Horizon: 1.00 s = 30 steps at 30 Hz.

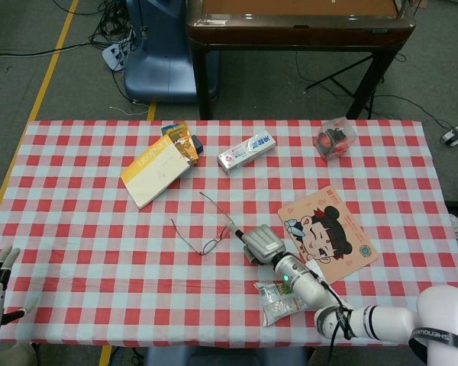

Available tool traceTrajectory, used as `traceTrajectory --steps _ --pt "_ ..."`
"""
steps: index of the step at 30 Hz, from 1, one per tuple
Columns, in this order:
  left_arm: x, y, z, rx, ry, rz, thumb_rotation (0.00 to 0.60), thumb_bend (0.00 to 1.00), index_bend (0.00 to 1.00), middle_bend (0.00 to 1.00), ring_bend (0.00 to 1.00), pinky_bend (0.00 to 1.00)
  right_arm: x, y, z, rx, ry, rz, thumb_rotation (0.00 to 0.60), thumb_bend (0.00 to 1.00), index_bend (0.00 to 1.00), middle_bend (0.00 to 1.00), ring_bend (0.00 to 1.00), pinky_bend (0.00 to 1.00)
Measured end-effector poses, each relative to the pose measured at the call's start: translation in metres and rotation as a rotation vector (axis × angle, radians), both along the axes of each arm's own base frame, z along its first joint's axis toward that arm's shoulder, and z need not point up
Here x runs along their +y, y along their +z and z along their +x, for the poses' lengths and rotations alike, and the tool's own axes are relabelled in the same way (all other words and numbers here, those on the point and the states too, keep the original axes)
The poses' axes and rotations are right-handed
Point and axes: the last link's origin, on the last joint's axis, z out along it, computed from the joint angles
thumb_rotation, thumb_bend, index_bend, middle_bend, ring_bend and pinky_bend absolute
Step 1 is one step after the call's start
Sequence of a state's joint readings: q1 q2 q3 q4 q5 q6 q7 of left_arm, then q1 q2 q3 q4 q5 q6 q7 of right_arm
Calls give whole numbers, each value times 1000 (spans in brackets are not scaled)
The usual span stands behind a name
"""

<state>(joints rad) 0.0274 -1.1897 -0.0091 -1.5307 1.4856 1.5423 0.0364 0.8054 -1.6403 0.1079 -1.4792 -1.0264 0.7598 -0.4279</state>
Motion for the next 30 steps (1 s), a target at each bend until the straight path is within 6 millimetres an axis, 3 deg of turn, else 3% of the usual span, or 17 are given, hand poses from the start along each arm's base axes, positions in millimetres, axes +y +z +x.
traceTrajectory --steps 15,30 --pt "2 -3 1 -1 -10 -9 600 164 0 0 0 0 30 10 -28 -5 -17 -28 600 657 0 976 1000 885" --pt "-1 -4 -2 -3 4 -14 600 164 0 0 0 0 12 12 -30 14 -18 -39 600 657 0 975 1000 885"
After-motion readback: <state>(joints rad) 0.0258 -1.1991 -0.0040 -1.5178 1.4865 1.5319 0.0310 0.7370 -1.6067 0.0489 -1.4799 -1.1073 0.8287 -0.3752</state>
